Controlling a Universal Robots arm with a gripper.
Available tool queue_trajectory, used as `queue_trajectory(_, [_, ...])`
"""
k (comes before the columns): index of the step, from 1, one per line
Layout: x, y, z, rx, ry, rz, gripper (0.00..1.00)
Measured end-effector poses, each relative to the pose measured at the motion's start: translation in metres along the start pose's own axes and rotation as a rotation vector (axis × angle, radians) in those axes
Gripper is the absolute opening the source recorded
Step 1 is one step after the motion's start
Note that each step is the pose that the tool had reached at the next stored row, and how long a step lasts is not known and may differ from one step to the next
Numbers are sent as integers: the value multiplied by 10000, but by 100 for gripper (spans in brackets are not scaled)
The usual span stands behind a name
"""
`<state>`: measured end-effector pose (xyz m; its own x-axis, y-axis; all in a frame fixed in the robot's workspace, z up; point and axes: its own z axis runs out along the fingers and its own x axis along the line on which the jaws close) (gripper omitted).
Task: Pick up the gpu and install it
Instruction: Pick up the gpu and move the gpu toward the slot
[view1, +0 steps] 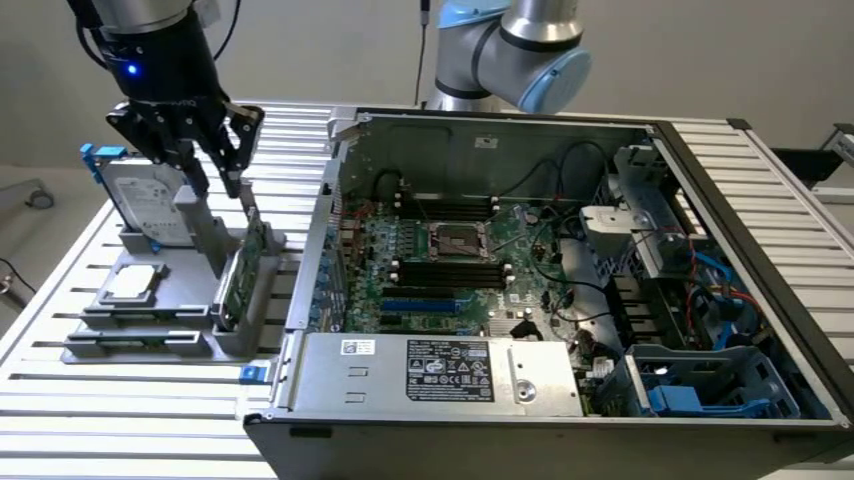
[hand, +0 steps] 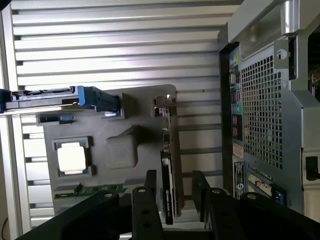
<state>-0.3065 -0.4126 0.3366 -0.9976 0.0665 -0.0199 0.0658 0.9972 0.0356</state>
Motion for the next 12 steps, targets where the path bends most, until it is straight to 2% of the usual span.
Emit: queue_trajectory(12, [-2, -110, 214, -7, 11, -328, 42])
